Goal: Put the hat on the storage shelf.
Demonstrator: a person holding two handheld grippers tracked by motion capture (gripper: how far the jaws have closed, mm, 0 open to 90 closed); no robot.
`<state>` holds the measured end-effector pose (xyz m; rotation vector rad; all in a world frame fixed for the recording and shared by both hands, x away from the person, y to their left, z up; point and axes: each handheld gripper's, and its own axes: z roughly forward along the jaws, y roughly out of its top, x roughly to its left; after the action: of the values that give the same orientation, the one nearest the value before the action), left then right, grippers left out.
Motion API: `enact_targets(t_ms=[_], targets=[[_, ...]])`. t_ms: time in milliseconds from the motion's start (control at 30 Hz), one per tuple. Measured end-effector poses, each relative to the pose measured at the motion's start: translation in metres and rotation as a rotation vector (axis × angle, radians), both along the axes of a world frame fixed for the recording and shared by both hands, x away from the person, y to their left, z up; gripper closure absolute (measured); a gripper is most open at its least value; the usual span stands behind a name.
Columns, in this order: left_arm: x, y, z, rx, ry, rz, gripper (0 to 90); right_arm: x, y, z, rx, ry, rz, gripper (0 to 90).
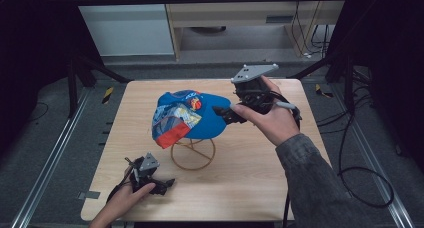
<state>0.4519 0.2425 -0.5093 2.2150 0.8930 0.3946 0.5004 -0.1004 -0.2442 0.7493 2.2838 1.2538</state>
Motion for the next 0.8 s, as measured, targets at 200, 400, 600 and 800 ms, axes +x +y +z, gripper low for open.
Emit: enact_targets(t_ms=[200,400,600,800], targets=[[0.0,0.0,0.0,-0.001,-0.001,0.002,0.0,-0.006,-0.02,-0.002,0.011,-0.001,-0.025,5.3],[0.0,0.0,0.0,-0.002,-0.001,0.004,0.0,-0.008,-0.035,-0.009,0.015,0.006,-0.045,5.3],[0.0,0.0,0.0,-0.002,-0.002,0.004,0.0,-0.01,-0.046,-0.017,0.022,0.013,-0.05,5.5],[0.0,0.0,0.0,-0.002,-0.002,0.004,0.0,-0.016,-0.063,-0.032,0.003,0.009,-0.077,8.3]])
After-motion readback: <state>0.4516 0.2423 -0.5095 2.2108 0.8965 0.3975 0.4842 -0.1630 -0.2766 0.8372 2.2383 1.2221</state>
